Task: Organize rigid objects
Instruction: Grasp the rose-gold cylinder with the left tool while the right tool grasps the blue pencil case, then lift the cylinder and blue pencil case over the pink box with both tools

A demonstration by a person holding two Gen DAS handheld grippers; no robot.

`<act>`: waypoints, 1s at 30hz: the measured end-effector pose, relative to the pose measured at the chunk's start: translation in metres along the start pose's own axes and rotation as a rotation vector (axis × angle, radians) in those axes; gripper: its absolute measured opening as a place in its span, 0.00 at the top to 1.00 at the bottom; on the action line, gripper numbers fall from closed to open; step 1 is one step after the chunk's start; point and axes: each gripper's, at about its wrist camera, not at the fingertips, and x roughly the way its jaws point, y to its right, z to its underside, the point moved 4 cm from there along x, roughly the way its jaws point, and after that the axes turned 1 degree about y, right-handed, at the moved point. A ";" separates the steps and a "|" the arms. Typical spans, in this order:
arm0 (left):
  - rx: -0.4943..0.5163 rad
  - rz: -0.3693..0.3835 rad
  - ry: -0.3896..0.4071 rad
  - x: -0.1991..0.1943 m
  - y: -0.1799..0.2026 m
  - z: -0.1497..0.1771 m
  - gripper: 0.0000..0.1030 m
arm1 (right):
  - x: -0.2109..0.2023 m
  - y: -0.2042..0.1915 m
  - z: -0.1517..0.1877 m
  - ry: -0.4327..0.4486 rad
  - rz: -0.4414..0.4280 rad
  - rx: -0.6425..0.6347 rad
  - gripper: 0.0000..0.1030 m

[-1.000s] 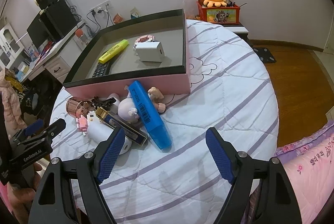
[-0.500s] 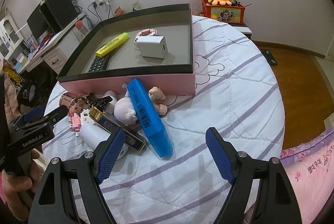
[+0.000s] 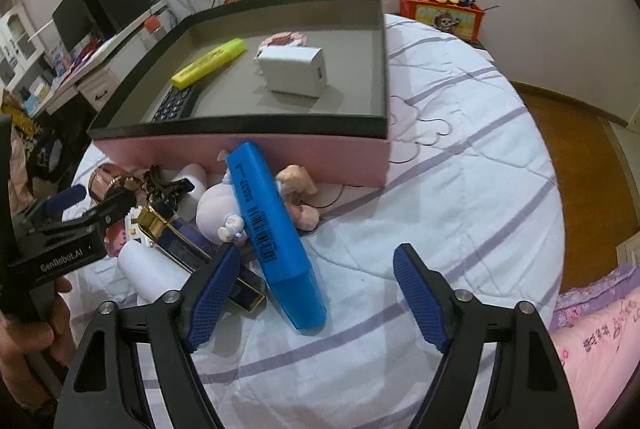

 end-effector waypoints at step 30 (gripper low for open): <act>0.008 0.043 0.049 -0.021 -0.003 0.003 0.46 | -0.016 -0.009 0.010 0.014 -0.070 -0.015 0.73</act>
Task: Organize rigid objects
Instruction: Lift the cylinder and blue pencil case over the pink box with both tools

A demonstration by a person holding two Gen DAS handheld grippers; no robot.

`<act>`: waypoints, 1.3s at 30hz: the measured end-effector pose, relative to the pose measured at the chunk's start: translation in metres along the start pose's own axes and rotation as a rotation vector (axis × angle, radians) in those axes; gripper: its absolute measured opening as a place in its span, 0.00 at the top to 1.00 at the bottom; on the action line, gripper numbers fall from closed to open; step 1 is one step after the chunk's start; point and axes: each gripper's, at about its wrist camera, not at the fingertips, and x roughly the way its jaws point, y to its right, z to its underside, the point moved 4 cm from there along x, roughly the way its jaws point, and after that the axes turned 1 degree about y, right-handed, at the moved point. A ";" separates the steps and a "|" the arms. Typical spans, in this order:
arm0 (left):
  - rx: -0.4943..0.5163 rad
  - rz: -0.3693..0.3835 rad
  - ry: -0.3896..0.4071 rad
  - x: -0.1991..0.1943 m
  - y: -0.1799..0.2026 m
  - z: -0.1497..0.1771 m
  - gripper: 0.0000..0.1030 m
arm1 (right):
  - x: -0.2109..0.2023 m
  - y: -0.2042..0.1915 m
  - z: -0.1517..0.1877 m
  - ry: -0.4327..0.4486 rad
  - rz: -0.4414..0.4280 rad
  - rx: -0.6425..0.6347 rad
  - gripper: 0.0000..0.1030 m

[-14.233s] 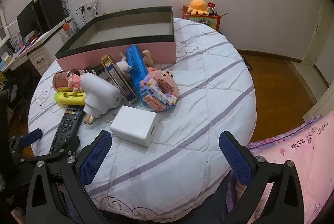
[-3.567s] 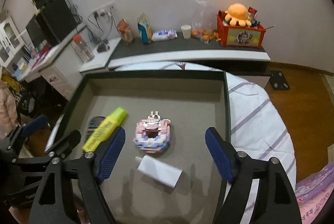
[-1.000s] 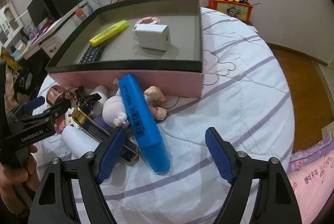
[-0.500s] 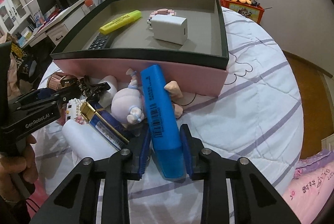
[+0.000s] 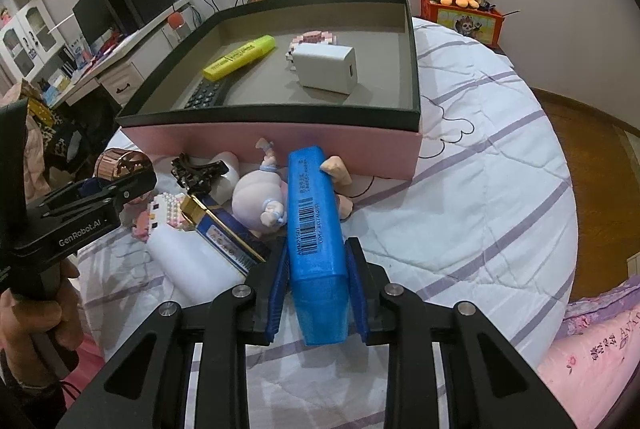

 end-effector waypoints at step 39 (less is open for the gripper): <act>0.062 0.059 0.139 -0.049 0.028 -0.067 0.46 | -0.082 -0.008 -0.064 0.241 -0.011 -0.040 0.74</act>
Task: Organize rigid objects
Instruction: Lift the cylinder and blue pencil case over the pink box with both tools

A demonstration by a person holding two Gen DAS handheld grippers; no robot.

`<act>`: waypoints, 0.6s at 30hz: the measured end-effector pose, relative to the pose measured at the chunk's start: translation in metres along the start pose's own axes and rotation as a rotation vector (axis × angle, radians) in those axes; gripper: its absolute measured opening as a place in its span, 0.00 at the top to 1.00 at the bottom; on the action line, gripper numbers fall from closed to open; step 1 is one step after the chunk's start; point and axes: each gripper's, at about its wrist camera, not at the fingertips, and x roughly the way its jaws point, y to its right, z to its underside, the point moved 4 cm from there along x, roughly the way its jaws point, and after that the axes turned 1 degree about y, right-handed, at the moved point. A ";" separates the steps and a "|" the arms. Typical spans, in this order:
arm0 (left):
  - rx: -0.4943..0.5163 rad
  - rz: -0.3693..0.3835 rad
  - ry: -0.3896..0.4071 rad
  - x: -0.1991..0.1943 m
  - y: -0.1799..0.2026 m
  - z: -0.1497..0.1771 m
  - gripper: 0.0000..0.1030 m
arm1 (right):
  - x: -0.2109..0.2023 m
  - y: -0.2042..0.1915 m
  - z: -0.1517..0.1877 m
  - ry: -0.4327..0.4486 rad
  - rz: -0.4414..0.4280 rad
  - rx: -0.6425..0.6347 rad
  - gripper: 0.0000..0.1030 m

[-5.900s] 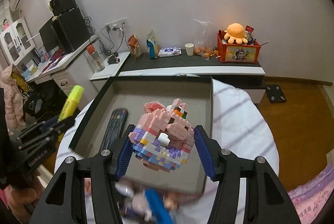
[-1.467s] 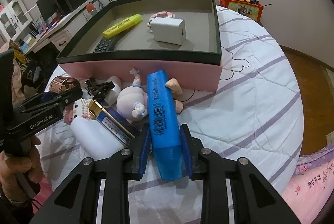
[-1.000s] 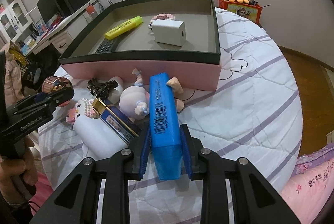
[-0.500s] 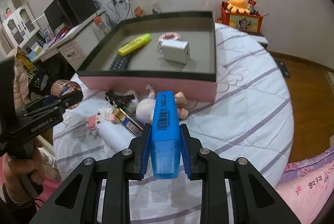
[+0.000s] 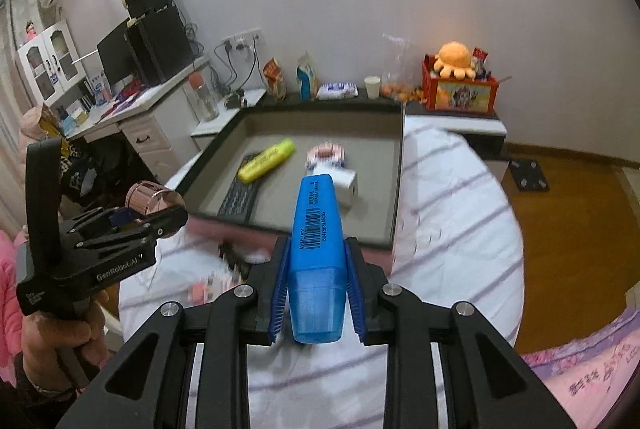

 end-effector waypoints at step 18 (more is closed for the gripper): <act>0.021 0.085 -0.133 0.121 0.035 -0.055 0.46 | 0.133 0.043 -0.075 -0.087 0.062 0.038 0.74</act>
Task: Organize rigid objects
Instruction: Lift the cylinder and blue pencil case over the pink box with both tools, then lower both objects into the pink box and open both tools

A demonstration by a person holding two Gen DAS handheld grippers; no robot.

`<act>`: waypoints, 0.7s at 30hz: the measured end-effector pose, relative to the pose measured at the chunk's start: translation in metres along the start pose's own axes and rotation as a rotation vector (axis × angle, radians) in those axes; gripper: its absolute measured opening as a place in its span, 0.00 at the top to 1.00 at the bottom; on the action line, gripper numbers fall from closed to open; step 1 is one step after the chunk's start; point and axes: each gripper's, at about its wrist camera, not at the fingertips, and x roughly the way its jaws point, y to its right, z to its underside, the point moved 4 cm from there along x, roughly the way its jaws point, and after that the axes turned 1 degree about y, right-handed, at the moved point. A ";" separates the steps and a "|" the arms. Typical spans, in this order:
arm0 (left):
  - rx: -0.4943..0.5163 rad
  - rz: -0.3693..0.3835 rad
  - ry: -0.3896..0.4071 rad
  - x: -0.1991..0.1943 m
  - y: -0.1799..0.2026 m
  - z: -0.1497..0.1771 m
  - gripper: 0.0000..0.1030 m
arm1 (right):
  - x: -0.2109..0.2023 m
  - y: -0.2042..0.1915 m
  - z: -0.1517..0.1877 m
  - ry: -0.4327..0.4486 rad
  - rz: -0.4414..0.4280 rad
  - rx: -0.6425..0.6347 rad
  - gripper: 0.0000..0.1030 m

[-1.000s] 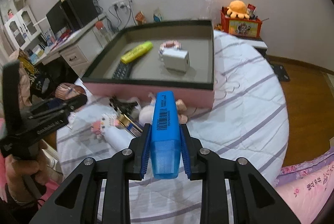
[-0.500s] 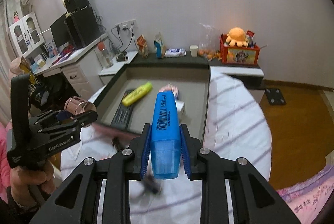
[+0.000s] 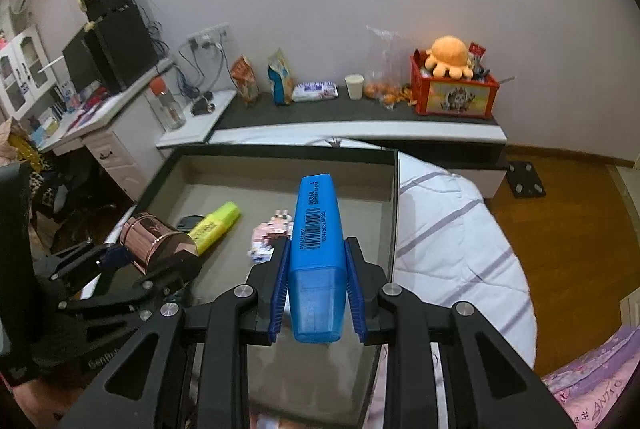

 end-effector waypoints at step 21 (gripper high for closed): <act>-0.006 -0.095 0.054 -0.027 -0.011 -0.006 0.03 | 0.014 0.006 0.005 -0.032 0.000 0.050 0.28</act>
